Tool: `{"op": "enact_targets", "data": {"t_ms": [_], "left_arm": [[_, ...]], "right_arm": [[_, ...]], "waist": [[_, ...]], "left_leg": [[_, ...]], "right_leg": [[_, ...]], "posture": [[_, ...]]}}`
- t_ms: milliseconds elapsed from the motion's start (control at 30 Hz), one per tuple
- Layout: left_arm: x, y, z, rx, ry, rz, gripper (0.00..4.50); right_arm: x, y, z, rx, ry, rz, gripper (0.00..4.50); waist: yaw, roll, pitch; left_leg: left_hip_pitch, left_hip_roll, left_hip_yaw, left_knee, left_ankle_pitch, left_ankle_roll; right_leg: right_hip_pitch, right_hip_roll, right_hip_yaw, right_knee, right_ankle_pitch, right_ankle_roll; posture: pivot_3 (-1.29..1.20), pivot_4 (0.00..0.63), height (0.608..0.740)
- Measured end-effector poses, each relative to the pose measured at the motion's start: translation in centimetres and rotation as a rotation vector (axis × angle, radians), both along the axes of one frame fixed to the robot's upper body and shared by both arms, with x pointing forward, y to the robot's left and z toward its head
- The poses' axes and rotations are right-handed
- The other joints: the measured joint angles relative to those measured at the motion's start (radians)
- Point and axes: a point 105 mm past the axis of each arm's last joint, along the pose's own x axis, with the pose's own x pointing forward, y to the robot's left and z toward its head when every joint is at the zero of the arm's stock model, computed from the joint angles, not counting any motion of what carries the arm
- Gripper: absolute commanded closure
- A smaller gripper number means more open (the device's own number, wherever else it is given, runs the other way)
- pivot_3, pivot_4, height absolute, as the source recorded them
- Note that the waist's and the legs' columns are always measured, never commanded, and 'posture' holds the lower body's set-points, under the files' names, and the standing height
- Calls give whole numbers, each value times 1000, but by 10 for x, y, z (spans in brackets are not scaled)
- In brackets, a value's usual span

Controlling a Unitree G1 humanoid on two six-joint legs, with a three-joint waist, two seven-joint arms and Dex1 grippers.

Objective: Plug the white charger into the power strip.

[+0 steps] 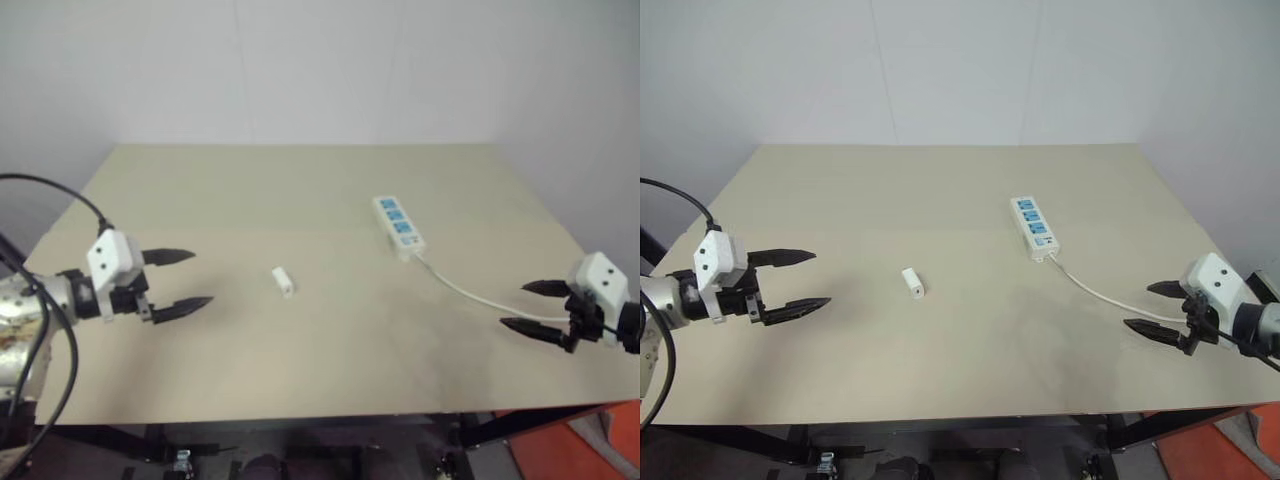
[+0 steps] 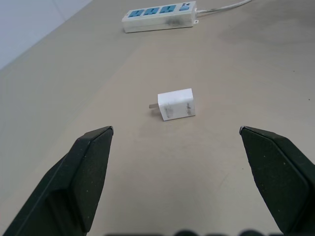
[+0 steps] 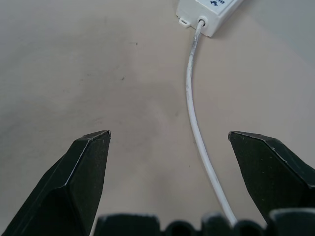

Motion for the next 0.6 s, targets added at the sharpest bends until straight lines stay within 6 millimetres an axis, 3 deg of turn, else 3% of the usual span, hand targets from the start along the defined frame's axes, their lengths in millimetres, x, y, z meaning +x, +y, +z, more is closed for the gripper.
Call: {"op": "enact_targets", "data": {"t_ms": [600], "left_arm": [[11, -2, 5, 3, 3, -27, 18]], "right_arm": [[7, 4, 6, 40, -72, -31, 0]], "waist": [[-1, 0, 0]], "left_leg": [[0, 0, 0, 0, 0, 0]], "right_leg": [[0, 1, 0, 0, 0, 0]], "posture": [[0, 150, 740]]}}
